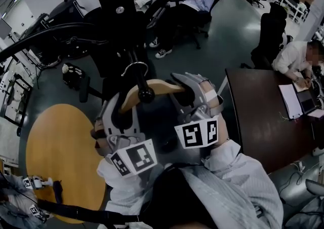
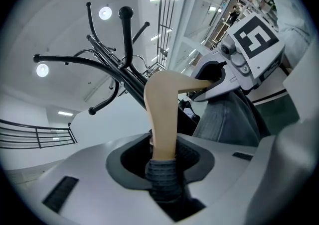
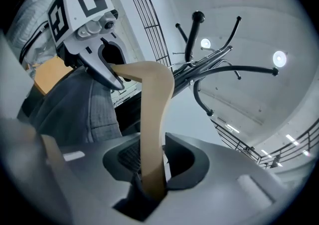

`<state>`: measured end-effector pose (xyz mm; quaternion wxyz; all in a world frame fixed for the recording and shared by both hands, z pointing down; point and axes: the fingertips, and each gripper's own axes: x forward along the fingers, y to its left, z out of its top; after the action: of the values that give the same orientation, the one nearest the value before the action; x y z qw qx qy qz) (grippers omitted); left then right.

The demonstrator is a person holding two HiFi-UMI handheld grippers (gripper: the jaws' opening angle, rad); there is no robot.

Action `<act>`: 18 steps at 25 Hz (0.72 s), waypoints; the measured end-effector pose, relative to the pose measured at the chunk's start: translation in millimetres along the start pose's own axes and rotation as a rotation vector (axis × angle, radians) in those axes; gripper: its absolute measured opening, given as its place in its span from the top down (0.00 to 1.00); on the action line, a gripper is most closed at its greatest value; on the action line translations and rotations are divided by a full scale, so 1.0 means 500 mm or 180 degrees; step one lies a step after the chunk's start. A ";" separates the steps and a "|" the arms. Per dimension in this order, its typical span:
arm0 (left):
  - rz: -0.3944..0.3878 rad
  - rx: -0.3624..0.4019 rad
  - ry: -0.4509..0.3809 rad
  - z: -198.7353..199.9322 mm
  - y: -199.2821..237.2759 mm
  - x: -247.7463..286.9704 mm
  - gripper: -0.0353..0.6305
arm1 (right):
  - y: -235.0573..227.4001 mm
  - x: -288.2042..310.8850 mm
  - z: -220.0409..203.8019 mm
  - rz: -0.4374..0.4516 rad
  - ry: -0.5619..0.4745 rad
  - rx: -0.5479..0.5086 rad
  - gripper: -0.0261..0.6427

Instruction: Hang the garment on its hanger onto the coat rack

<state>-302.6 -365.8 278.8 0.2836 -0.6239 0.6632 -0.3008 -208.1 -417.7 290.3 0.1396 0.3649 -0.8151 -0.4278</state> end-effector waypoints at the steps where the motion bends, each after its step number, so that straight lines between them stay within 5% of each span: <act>1: 0.0003 0.0025 -0.0016 0.002 -0.001 -0.004 0.79 | 0.002 -0.006 0.002 0.0065 -0.0012 0.0012 0.83; 8: -0.0011 0.0110 -0.0149 0.017 0.002 -0.046 0.74 | 0.029 -0.053 0.026 0.0428 -0.0030 -0.0109 0.74; 18: -0.0041 -0.0058 -0.0347 0.036 0.001 -0.129 0.71 | 0.045 -0.126 0.045 0.0521 -0.0087 0.0129 0.73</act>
<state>-285.4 -302.4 266.5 0.3116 -0.6462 0.6455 -0.2622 -187.0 -351.2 300.2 0.1554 0.2939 -0.8525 -0.4034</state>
